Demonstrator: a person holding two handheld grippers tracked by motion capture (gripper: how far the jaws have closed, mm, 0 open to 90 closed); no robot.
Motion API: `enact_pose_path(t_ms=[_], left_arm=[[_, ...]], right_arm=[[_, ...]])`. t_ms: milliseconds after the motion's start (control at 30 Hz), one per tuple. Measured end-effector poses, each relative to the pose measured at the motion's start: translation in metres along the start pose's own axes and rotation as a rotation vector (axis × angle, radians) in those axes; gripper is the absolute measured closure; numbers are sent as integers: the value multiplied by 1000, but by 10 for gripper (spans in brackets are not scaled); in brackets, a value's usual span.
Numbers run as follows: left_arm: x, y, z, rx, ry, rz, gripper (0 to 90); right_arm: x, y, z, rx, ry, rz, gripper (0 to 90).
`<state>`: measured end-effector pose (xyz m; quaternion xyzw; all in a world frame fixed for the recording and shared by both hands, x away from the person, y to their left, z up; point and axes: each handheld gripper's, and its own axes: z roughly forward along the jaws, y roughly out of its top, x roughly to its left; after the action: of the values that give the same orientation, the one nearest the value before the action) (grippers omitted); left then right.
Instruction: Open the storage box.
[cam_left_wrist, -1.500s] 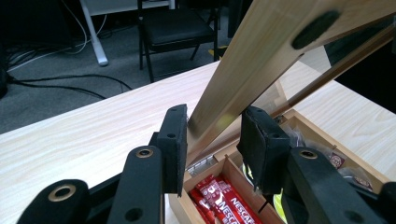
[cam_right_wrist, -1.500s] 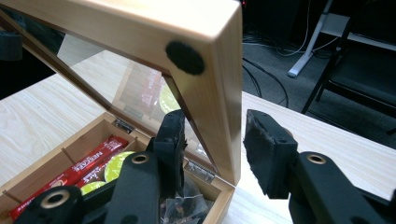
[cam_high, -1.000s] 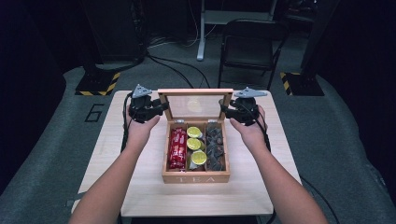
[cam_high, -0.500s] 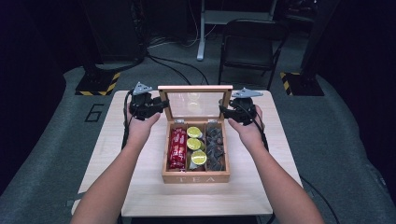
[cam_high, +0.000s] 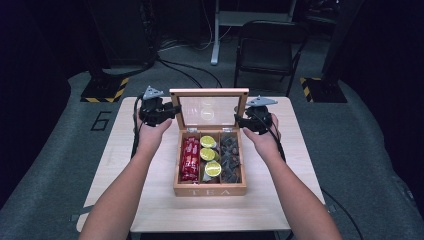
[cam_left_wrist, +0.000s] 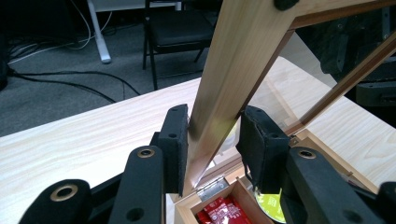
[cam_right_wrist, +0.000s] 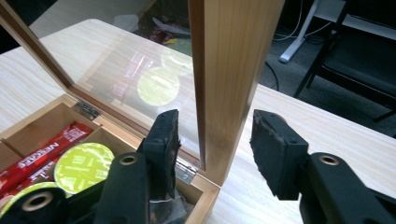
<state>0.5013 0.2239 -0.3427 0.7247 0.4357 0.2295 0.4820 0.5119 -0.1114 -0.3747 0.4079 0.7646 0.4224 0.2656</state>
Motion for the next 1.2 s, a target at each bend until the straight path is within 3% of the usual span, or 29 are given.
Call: enact_pose_path(t_ms=[433, 733, 1200], left_arm=[[2, 1, 3, -2, 3, -2, 632], [4, 3, 6, 3, 0, -8, 633], [7, 7, 11, 10, 10, -3, 639]], right_arm=[[-7, -8, 10, 25, -14, 28, 452], [-7, -10, 15, 30, 4, 42, 460], [-8, -13, 29, 49, 13, 21, 529]])
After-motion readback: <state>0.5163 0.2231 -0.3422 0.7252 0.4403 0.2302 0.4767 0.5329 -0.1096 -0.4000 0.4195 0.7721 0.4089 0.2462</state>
